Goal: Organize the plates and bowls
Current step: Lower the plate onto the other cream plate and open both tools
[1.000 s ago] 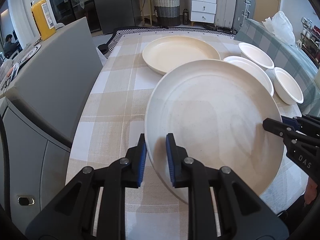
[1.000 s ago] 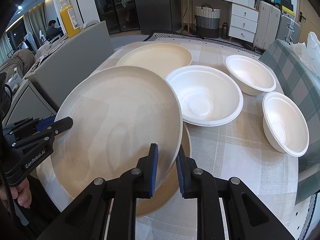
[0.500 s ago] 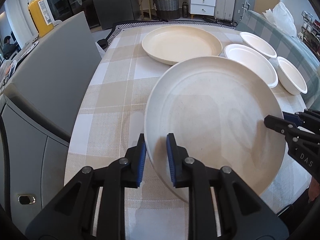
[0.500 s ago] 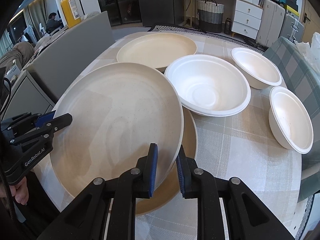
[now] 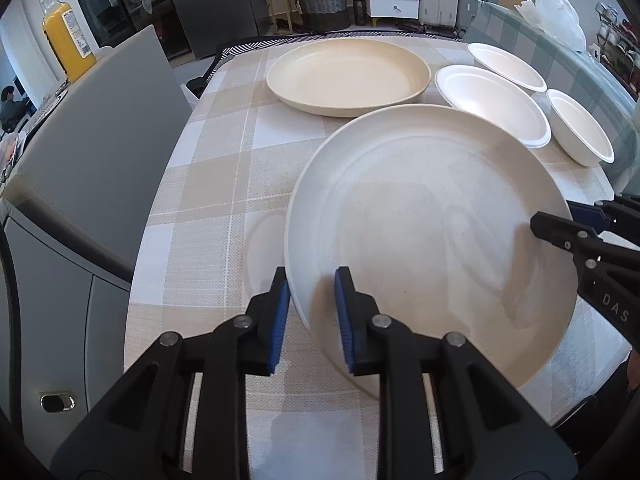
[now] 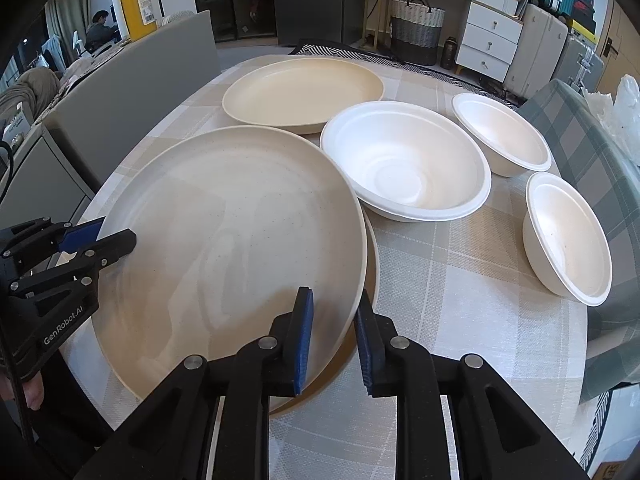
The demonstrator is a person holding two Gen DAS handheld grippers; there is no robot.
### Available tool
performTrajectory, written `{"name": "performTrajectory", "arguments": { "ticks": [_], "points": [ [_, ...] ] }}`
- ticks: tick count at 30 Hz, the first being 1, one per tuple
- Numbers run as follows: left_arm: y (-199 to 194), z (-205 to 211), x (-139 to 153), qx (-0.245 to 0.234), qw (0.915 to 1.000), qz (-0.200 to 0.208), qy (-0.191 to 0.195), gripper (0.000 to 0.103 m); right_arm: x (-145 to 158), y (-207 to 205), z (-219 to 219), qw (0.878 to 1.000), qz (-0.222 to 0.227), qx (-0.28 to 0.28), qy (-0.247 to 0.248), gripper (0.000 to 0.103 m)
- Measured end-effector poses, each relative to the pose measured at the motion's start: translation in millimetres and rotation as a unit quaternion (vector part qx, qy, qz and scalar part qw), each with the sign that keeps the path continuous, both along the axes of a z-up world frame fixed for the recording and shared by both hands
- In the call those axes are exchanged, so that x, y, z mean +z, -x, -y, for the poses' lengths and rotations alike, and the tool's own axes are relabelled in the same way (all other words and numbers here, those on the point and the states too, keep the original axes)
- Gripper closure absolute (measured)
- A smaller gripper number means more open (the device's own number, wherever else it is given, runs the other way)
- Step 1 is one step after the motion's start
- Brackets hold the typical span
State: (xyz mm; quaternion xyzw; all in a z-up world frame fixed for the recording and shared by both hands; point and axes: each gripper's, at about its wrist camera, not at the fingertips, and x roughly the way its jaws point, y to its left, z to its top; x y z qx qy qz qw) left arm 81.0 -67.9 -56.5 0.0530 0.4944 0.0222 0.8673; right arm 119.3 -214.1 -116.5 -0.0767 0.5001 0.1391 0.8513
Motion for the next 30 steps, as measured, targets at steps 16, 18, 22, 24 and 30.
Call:
{"name": "performTrajectory", "arguments": {
  "ticks": [16,18,22,24,30],
  "points": [
    [1,8,-8,-0.021,0.9996,-0.012,-0.015,0.081,0,12,-6,0.999,0.030,0.002,0.046,0.073],
    [0,9,-9,-0.024,0.9995,-0.012,-0.019,0.081,-1,11,-5,0.999,0.025,-0.002,0.045,0.072],
    [-1,9,-9,-0.025,0.9994,-0.015,-0.017,0.077,-5,9,-3,0.999,0.016,-0.004,0.041,0.070],
    [0,9,-10,-0.025,0.9994,-0.016,-0.018,0.073,-5,8,-3,0.999,0.011,0.000,0.033,0.064],
    [1,5,-8,-0.015,0.9996,-0.010,-0.022,0.044,-4,6,-3,1.000,0.012,0.002,0.019,0.051]
  ]
}}
